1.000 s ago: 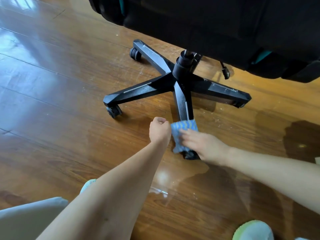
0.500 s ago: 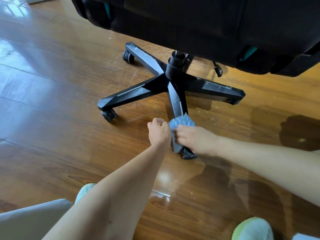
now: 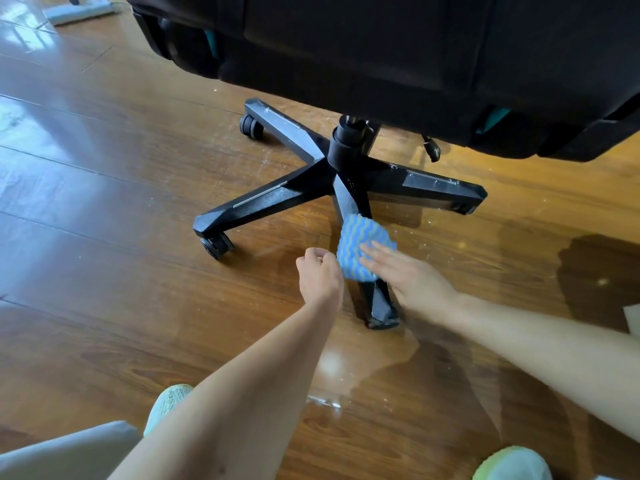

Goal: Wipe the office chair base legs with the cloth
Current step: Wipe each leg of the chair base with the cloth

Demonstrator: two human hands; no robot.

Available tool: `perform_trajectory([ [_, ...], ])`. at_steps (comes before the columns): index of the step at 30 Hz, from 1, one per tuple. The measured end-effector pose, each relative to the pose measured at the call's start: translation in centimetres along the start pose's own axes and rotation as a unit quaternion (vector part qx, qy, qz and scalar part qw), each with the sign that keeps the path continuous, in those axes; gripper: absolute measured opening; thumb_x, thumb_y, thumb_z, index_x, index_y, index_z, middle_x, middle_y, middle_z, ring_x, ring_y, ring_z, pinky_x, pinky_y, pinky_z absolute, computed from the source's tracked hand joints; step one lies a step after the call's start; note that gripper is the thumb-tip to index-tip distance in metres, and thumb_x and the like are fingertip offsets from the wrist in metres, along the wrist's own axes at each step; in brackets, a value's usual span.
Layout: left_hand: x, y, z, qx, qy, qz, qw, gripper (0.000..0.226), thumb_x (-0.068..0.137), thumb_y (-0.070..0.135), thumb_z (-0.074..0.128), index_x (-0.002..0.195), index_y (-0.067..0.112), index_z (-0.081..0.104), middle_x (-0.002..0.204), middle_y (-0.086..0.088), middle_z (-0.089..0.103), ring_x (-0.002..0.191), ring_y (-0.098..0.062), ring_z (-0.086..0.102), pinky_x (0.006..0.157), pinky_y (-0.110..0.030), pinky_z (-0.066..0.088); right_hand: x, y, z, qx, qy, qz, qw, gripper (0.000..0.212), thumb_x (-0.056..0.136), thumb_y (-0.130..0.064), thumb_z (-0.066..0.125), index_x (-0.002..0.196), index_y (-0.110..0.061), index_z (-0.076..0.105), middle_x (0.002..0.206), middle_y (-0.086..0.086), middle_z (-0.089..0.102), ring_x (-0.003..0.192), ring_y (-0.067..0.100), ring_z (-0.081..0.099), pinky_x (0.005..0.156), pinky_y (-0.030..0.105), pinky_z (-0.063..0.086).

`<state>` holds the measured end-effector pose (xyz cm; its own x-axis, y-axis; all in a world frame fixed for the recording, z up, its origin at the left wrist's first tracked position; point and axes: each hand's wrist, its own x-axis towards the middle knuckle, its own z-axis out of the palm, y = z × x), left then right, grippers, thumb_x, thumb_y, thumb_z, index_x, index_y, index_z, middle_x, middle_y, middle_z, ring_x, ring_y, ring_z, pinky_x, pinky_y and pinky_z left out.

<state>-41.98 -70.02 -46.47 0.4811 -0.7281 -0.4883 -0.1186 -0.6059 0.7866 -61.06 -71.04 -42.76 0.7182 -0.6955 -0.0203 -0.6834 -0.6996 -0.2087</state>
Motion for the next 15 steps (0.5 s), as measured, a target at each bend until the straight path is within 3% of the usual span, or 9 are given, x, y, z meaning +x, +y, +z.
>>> perform_trajectory([
  [4,0.0,0.6,0.4,-0.023,-0.008,0.007,1.000,0.019,0.099,0.032,0.038,0.104,0.033,0.056,0.115,0.011,0.049,0.083,-0.004,0.051,0.076,-0.031,0.037,-6.8,-1.5,1.7,0.011,-0.036,-0.098,0.994,0.058,0.095,0.009,0.040,0.151,-0.008,0.047,0.165,0.003,0.032,0.154,0.021,0.026,0.108,0.041,0.049],
  [7,-0.1,0.9,0.8,-0.029,-0.013,-0.001,0.999,0.020,0.101,0.033,0.035,0.103,0.035,0.055,0.116,0.012,0.048,0.083,-0.003,0.050,0.083,-0.033,0.036,-6.3,-0.3,0.6,-0.029,-0.040,-0.138,0.989,0.057,0.096,0.006,0.032,0.149,-0.006,0.049,0.163,0.004,0.035,0.152,0.021,0.029,0.107,0.037,0.049],
  [11,-0.5,0.9,0.8,-0.044,-0.011,-0.019,0.999,0.024,0.103,0.030,0.034,0.108,0.032,0.057,0.119,0.008,0.052,0.084,-0.004,0.049,0.087,-0.034,0.035,-1.0,1.1,-0.1,-0.001,-0.012,-0.036,0.999,0.077,0.087,0.015,0.040,0.158,-0.013,0.033,0.167,-0.003,0.023,0.154,0.016,0.023,0.115,0.038,0.042],
  [15,-0.8,0.4,0.1,0.024,-0.012,0.007,1.000,0.024,0.097,0.030,0.040,0.113,0.030,0.058,0.120,0.008,0.054,0.090,-0.012,0.058,0.083,-0.035,0.045,6.1,2.6,-0.2,0.009,0.014,0.046,0.999,0.072,0.095,0.009,0.042,0.161,-0.016,0.026,0.168,-0.006,0.016,0.156,0.013,0.015,0.123,0.038,0.030],
])
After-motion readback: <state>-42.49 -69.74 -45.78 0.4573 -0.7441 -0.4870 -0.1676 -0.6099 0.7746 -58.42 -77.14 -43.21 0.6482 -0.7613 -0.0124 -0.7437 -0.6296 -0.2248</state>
